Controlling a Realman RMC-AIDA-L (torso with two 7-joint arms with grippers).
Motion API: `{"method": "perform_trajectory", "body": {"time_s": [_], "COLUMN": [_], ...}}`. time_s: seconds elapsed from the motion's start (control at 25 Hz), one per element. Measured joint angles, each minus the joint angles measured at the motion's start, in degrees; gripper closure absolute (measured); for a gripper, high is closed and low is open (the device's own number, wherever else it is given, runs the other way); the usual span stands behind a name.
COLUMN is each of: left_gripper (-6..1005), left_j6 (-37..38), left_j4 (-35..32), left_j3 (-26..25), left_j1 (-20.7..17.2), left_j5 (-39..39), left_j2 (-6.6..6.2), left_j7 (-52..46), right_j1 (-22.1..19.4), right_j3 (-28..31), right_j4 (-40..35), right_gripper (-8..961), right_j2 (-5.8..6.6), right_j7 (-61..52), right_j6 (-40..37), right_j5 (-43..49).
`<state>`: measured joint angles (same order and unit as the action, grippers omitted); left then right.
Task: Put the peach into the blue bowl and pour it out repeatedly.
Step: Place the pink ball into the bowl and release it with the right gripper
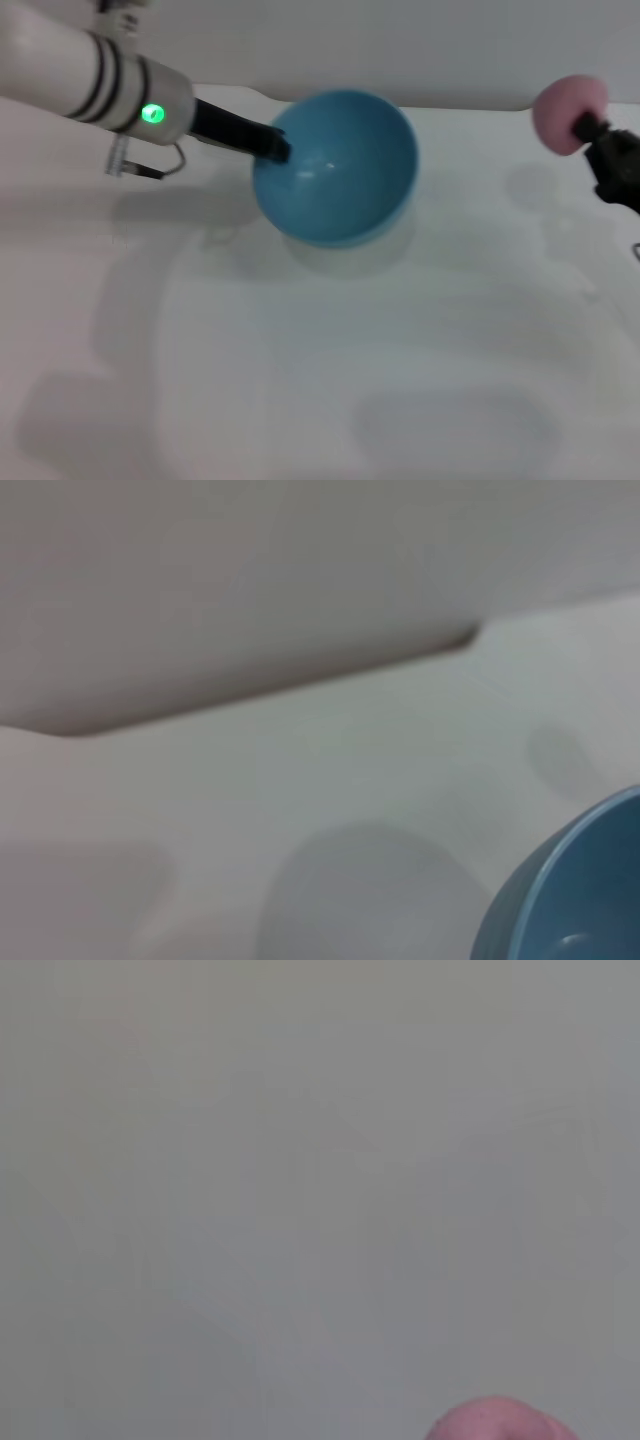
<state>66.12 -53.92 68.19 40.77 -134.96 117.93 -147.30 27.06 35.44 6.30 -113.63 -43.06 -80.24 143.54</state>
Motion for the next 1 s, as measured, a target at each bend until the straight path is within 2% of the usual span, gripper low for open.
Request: {"method": "perform_trajectory", "body": {"time_s": [0.04, 0.08, 0.16, 0.28, 0.36, 0.44, 0.56, 0.6, 0.64, 0.8, 0.88, 1.0], "left_gripper": [1000, 1000, 1000, 1000, 1000, 1000, 1000, 1000, 1000, 1000, 1000, 1000], "left_j6": [-0.5, -1.2, -2.2, -4.8, -6.2, -7.2, -7.9, -8.0, -8.1, -8.3, -8.3, -8.4], "left_j4": [1.0, 2.2, 3.3, 4.4, 4.6, 4.6, 4.6, 4.6, 4.6, 4.7, 4.7, 4.7], "left_j3": [1.8, 4.3, 7.3, 14.4, 17.7, 20.6, 24.4, 25.6, 25.9, 26.9, 27.0, 27.1], "left_j1": [0.8, 1.9, 2.9, 4.6, 5.4, 6.1, 6.9, 7.3, 7.4, 7.7, 7.6, 7.6], "left_j5": [0.1, 0.3, 1.0, 3.7, 5.0, 5.7, 6.0, 6.0, 6.0, 6.4, 6.8, 6.9], "left_j2": [0.16, 0.29, 0.4, 0.45, 0.53, 0.58, 0.61, 0.64, 0.66, 0.7, 0.72, 0.72], "left_j7": [-0.3, -0.9, -1.7, -3.0, -3.7, -4.9, -6.8, -7.2, -7.3, -8.1, -8.2, -8.2], "right_j1": [0.0, 0.0, 0.3, 2.0, 3.5, 4.9, 7.2, 8.4, 8.4, 10.4, 11.9, 13.5], "right_j3": [0.0, -0.6, -2.7, -4.6, -4.8, -5.0, -6.7, -8.5, -8.5, -9.7, -10.5, -13.3], "right_j4": [0.0, 0.0, -0.2, -1.4, -3.7, -7.1, -12.5, -16.4, -16.4, -27.2, -34.1, -39.1], "right_gripper": [910, 911, 911, 899, 892, 884, 873, 869, 865, 850, 842, 830], "right_j2": [0.0, 0.57, 2.19, 4.12, 4.53, 4.33, 3.58, 2.72, 2.72, -0.8, -3.24, -4.95], "right_j7": [0.0, -0.6, -3.1, -6.8, -7.8, -9.4, -14.0, -16.4, -16.4, -19.7, -22.4, -24.2], "right_j6": [0.0, -1.3, -4.4, -9.4, -12.7, -14.8, -16.8, -18.0, -18.0, -20.5, -21.4, -23.5], "right_j5": [0.0, 0.1, 0.9, 6.3, 11.1, 14.5, 17.3, 17.7, 17.7, 17.2, 17.1, 17.0]}}
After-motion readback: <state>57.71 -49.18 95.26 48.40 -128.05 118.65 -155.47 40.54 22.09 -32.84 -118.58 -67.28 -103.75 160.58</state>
